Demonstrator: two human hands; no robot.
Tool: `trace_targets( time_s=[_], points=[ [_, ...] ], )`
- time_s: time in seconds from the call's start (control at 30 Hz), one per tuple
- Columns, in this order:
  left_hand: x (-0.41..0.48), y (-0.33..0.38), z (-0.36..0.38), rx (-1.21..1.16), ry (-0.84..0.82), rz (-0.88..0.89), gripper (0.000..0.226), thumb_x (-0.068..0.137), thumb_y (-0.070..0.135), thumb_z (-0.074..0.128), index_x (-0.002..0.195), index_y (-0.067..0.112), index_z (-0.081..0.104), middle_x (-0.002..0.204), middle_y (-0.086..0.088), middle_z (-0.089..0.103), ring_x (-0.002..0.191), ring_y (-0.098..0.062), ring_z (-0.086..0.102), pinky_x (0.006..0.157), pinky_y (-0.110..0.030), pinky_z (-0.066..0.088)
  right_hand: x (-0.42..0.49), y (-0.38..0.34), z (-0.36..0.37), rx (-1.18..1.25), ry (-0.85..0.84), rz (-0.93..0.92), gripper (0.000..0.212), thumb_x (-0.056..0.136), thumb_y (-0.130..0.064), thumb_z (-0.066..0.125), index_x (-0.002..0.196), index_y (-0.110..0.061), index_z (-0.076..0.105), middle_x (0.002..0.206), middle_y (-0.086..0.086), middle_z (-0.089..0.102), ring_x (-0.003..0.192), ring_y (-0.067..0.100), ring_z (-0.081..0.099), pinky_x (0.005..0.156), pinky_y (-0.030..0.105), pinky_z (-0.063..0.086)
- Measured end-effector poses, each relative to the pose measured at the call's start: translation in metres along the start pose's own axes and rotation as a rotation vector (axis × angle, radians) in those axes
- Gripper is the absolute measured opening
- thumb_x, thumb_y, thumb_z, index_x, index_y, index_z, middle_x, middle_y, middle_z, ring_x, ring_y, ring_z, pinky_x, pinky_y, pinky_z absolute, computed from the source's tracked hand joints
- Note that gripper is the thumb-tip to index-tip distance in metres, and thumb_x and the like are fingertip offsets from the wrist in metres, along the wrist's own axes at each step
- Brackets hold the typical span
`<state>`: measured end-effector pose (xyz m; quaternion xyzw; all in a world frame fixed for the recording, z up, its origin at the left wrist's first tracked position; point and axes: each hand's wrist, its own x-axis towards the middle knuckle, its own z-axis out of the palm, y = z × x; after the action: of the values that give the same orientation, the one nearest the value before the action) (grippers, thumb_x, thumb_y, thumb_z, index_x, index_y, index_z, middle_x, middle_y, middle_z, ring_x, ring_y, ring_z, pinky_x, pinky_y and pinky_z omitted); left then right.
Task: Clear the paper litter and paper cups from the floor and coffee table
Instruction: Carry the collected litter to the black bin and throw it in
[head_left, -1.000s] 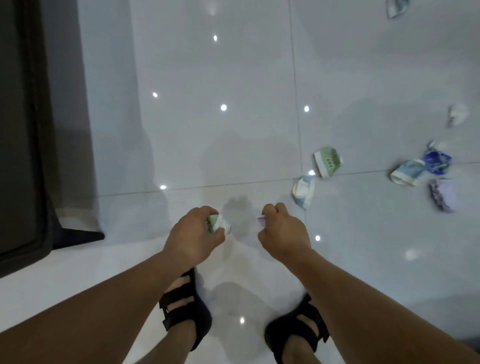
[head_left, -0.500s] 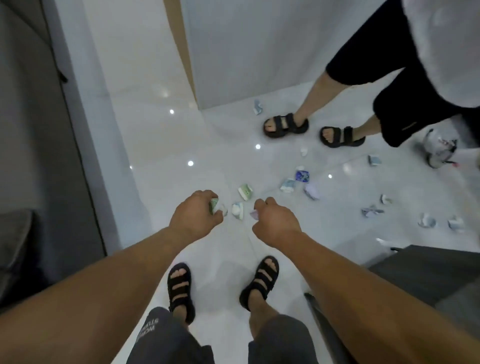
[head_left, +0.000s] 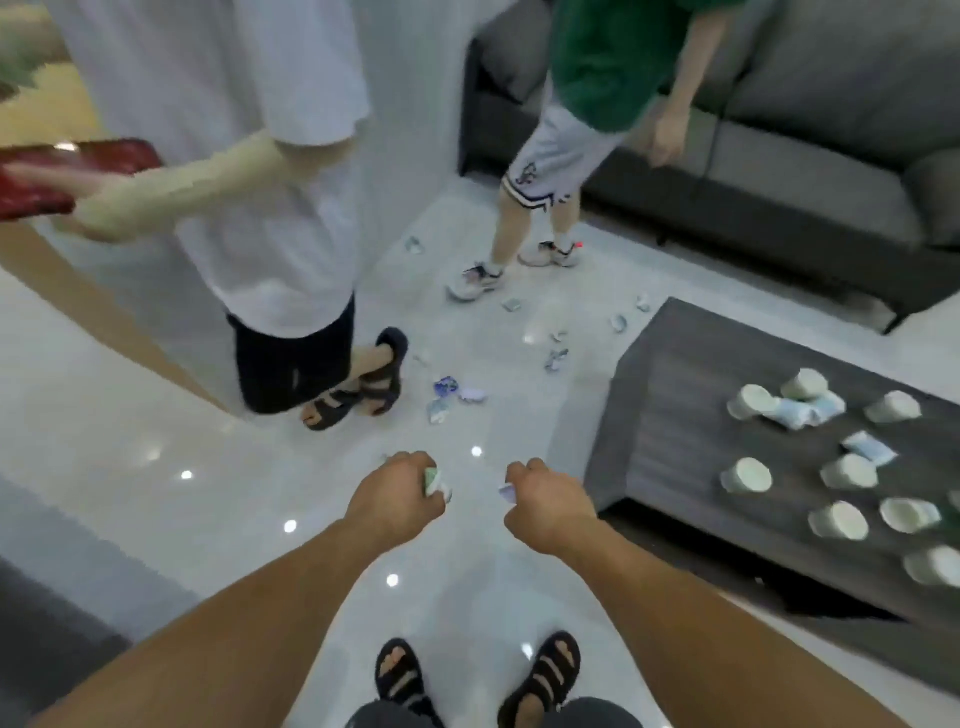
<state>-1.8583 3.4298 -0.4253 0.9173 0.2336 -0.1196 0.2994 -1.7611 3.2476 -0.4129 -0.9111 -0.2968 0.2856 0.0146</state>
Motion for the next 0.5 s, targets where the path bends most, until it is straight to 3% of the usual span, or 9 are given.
trace_targets(
  time_s=[0.17, 0.23, 0.33, 0.5],
  points=[
    [-0.027, 0.118, 0.052, 0.114, -0.121, 0.252, 0.041, 0.082, 0.045, 0.063, 0.116, 0.024, 0.057, 0.108, 0.001, 0.057, 0.094, -0.018, 0.058, 0.072, -0.023, 0.036, -0.114, 0.101, 0.017, 0.182, 0.123, 0.299, 0.033, 0.087, -0.018, 0.052, 0.120, -0.016, 0.048, 0.120, 0.008, 0.048, 0.101, 0.034, 0.059, 0.073, 0.033, 0.042],
    [-0.046, 0.176, 0.085, 0.148, -0.185, 0.371, 0.040, 0.082, 0.043, 0.064, 0.117, 0.023, 0.057, 0.104, 0.003, 0.056, 0.090, -0.017, 0.057, 0.073, -0.022, 0.037, -0.169, 0.145, 0.031, 0.242, 0.157, 0.415, 0.033, 0.087, -0.019, 0.053, 0.119, -0.015, 0.047, 0.119, 0.010, 0.047, 0.101, 0.035, 0.059, 0.073, 0.034, 0.042],
    [-0.090, 0.269, 0.147, 0.198, -0.267, 0.540, 0.035, 0.081, 0.041, 0.064, 0.112, 0.025, 0.058, 0.097, 0.007, 0.056, 0.081, -0.015, 0.055, 0.069, -0.023, 0.038, -0.264, 0.215, 0.065, 0.382, 0.235, 0.590, 0.029, 0.089, -0.016, 0.052, 0.117, -0.013, 0.046, 0.121, 0.011, 0.046, 0.104, 0.035, 0.057, 0.078, 0.035, 0.044],
    [-0.194, 0.412, 0.267, 0.325, -0.463, 0.843, 0.035, 0.081, 0.040, 0.062, 0.113, 0.027, 0.058, 0.106, 0.004, 0.059, 0.087, -0.016, 0.058, 0.070, -0.026, 0.045, -0.435, 0.314, 0.135, 0.565, 0.390, 0.826, 0.019, 0.095, -0.012, 0.046, 0.113, -0.011, 0.049, 0.118, 0.011, 0.045, 0.100, 0.035, 0.057, 0.074, 0.032, 0.041]
  ],
)
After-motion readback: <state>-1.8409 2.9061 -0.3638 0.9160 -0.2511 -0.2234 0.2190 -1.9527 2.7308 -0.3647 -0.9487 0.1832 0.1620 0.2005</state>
